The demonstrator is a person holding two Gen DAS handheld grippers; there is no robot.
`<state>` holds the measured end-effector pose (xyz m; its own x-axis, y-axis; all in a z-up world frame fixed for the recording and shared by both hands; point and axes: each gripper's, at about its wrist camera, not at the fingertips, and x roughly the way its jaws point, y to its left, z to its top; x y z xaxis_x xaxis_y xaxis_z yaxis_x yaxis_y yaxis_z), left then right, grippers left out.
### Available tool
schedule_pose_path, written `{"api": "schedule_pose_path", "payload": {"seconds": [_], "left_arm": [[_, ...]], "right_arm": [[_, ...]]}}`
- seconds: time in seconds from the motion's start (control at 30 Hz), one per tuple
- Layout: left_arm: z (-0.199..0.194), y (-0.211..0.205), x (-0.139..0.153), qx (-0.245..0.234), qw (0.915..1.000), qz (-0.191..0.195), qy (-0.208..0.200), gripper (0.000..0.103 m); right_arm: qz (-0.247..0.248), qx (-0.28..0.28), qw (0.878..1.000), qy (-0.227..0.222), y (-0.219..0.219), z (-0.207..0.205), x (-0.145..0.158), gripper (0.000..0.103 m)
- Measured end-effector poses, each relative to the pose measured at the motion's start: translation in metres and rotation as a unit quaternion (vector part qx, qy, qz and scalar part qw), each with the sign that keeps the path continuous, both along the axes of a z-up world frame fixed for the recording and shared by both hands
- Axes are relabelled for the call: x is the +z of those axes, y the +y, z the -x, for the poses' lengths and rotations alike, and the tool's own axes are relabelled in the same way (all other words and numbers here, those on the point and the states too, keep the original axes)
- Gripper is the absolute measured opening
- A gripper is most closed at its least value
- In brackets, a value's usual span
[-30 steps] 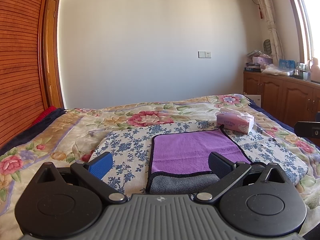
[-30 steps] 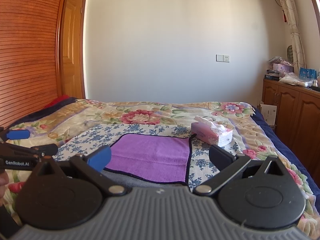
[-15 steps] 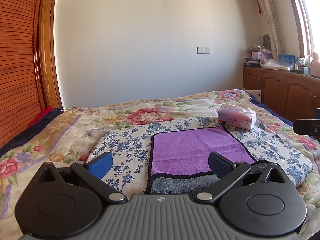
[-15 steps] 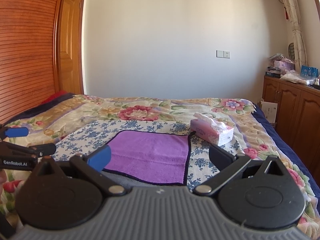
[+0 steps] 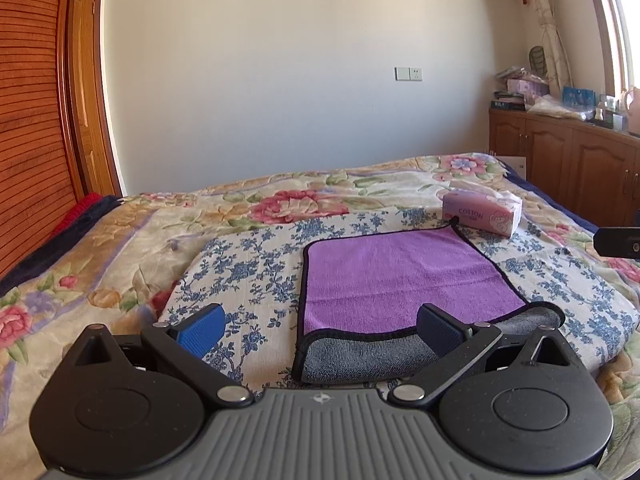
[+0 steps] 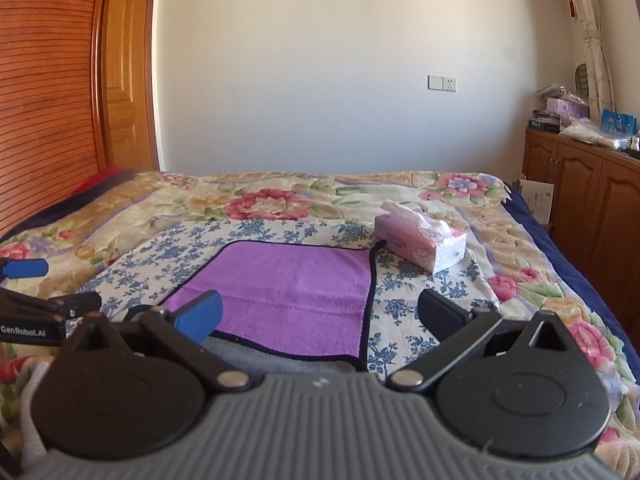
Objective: Fold towel
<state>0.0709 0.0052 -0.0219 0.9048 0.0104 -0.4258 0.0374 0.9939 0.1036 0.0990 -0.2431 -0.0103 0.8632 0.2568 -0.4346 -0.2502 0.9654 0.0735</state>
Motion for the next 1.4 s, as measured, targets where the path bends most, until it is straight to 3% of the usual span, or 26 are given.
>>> {"api": "schedule_pose_path", "payload": {"seconds": [0.43, 0.93, 1.4], "left_arm": [[-0.021, 0.004, -0.009, -0.001, 0.9995, 0.0, 0.032, 0.103], [-0.057, 0.012, -0.024, -0.01, 0.9976, 0.009, 0.068, 0.103], [-0.091, 0.024, -0.043, -0.022, 0.9934, 0.03, 0.108, 0.09]], "right_arm": [[0.053, 0.025, 0.998, 0.015, 0.014, -0.019, -0.011, 0.103], [0.064, 0.04, 0.996, 0.043, 0.017, -0.044, -0.024, 0.103], [0.066, 0.044, 0.994, 0.08, 0.017, -0.072, -0.041, 0.103]]}}
